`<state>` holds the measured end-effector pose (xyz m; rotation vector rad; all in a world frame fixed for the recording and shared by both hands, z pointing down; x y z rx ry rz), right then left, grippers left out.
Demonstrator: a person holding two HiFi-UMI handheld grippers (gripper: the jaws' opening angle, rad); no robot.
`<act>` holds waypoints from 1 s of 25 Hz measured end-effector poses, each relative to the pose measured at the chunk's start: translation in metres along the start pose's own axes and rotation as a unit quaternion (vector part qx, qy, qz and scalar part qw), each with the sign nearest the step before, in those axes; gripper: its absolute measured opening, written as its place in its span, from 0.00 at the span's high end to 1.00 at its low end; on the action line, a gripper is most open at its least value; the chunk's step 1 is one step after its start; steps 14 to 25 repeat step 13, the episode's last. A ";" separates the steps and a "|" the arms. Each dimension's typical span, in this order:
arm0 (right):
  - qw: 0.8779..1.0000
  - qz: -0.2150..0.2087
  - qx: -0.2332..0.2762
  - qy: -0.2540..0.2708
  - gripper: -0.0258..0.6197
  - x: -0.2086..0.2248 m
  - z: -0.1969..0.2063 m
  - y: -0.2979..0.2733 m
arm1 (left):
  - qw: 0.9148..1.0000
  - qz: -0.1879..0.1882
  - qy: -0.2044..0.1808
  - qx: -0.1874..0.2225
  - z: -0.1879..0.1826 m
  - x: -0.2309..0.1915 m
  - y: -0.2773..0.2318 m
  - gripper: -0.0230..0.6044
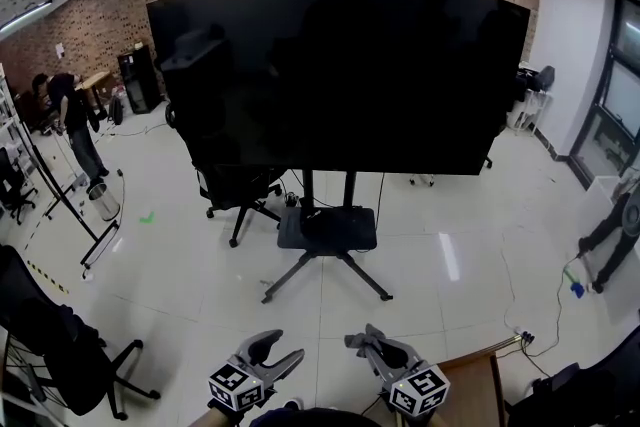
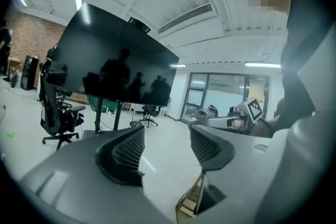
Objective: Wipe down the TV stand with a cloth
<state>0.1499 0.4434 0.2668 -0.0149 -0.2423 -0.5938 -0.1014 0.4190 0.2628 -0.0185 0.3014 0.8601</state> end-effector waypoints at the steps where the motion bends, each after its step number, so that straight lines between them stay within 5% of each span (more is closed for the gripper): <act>1: 1.000 -0.001 0.001 -0.002 0.89 -0.003 -0.001 0.001 | 1.000 0.001 -0.003 0.001 -0.002 0.001 0.001 0.49; 25: 1.000 0.001 0.003 -0.004 0.89 -0.031 -0.001 0.002 | 1.000 -0.002 -0.004 0.013 -0.003 0.001 0.039 0.49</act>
Point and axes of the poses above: the fingertips, and each gripper's own axes: y backward along the fingers, x to its right, z out of its underside, the point moved 7 cm from there along y, backward along the fingers, and after that the axes turned 15 degrees about x, right-handed, at the moved point
